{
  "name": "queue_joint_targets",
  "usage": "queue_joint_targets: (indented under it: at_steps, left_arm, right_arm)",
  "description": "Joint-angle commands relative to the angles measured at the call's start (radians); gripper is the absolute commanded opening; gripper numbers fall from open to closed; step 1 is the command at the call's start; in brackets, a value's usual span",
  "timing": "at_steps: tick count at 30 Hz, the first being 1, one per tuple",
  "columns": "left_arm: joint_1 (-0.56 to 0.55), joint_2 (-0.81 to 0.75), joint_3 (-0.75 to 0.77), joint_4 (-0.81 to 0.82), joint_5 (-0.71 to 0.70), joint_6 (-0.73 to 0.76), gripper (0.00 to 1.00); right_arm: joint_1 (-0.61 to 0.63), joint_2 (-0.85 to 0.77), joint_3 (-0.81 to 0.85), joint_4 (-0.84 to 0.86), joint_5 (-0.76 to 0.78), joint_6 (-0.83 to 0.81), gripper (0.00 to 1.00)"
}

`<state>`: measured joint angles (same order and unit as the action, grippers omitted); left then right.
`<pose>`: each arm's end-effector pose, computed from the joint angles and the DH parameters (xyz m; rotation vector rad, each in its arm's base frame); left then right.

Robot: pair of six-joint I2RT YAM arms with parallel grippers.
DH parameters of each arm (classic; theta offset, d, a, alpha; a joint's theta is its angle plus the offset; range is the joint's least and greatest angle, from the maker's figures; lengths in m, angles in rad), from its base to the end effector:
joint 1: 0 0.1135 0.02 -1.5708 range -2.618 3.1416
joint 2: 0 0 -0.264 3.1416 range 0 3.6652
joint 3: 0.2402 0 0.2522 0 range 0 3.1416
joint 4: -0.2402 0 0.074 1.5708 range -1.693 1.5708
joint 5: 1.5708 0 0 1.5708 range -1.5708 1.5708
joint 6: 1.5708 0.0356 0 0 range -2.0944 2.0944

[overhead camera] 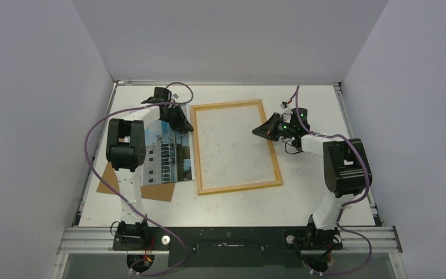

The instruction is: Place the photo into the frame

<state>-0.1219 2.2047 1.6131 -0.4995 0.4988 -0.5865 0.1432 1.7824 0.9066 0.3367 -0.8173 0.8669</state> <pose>0.4562 -0.0731 0.1460 -0.4631 2.6965 -0.8840 0.3554 0.0775 0.1714 0.2733 2.2461 1.4356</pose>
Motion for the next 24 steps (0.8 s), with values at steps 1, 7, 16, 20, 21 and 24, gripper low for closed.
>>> queue_joint_targets:
  at_steps: [1, 7, 16, 20, 21, 24]
  left_arm:
    - [-0.018, 0.064, 0.007, -0.041, -0.034, 0.030, 0.00]
    - [-0.017, 0.068, 0.011, -0.042, -0.028, 0.031, 0.00]
    - [-0.016, 0.076, 0.010, -0.044, -0.013, 0.033, 0.00]
    - [-0.016, 0.079, 0.011, -0.047, -0.010, 0.034, 0.00]
    - [-0.016, 0.081, 0.011, -0.048, -0.010, 0.034, 0.00]
    - [-0.016, 0.082, 0.008, -0.046, -0.010, 0.033, 0.00]
  right_arm:
    - [0.020, 0.011, 0.049, -0.075, -0.037, -0.096, 0.00]
    - [0.028, 0.038, 0.069, -0.080, -0.049, -0.110, 0.00]
    - [0.055, 0.059, 0.084, -0.111, -0.002, -0.182, 0.00]
    - [0.066, 0.034, 0.099, -0.178, 0.053, -0.261, 0.00]
    - [0.070, 0.030, 0.098, -0.184, 0.063, -0.270, 0.00]
    - [0.085, 0.038, 0.095, -0.170, 0.064, -0.265, 0.00]
